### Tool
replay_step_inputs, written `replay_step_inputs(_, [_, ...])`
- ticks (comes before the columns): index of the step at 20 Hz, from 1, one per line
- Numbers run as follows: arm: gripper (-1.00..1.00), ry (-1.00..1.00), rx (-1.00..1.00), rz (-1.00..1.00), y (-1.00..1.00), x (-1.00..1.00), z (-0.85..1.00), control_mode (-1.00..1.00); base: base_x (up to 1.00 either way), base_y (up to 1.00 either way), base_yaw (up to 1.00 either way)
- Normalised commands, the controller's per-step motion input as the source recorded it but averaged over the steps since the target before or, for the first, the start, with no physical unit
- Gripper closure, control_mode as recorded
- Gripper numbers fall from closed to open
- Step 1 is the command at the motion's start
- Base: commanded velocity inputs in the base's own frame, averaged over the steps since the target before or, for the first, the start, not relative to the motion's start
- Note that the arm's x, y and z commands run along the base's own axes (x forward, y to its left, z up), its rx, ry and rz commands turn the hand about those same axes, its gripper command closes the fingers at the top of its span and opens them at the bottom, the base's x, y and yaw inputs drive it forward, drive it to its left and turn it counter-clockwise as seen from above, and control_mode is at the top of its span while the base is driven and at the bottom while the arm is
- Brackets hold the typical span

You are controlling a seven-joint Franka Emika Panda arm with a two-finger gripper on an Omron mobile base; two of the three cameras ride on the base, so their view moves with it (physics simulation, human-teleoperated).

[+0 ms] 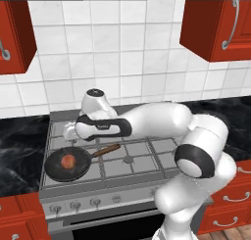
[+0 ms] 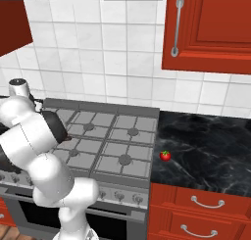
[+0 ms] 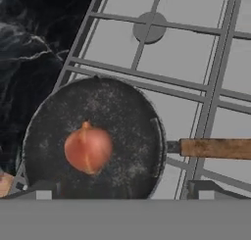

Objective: Place the pan on the front left burner on the stove. Then place the tomato and the onion in the pan and turn on the front left burner.

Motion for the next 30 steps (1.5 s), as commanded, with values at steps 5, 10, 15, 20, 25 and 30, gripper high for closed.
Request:
replay_step_inputs(5, [-1.00, -0.06, 0.06, -0.19, -0.71, -0.24, 0.49, -1.00, 0.00, 0.00, 0.00])
replay_step_inputs(10, [-1.00, 0.00, 0.00, -0.35, -0.85, -0.38, 0.01, -1.00, 0.00, 0.00, 0.00])
replay_step_inputs(15, [-1.00, 0.00, 0.00, -0.37, -0.91, -0.23, 0.25, -1.00, 0.00, 0.00, 0.00])
replay_step_inputs(20, [-1.00, 0.00, 0.00, -0.29, -0.62, -0.05, 0.65, -1.00, 0.00, 0.00, 0.00])
replay_step_inputs(25, [-1.00, 0.00, -0.01, -0.20, -0.56, 0.00, 0.61, -1.00, 0.00, 0.00, 0.00])
replay_step_inputs(30, [-1.00, 0.00, -0.03, -0.17, -0.65, 0.00, 0.38, -1.00, 0.00, 0.00, 0.00])
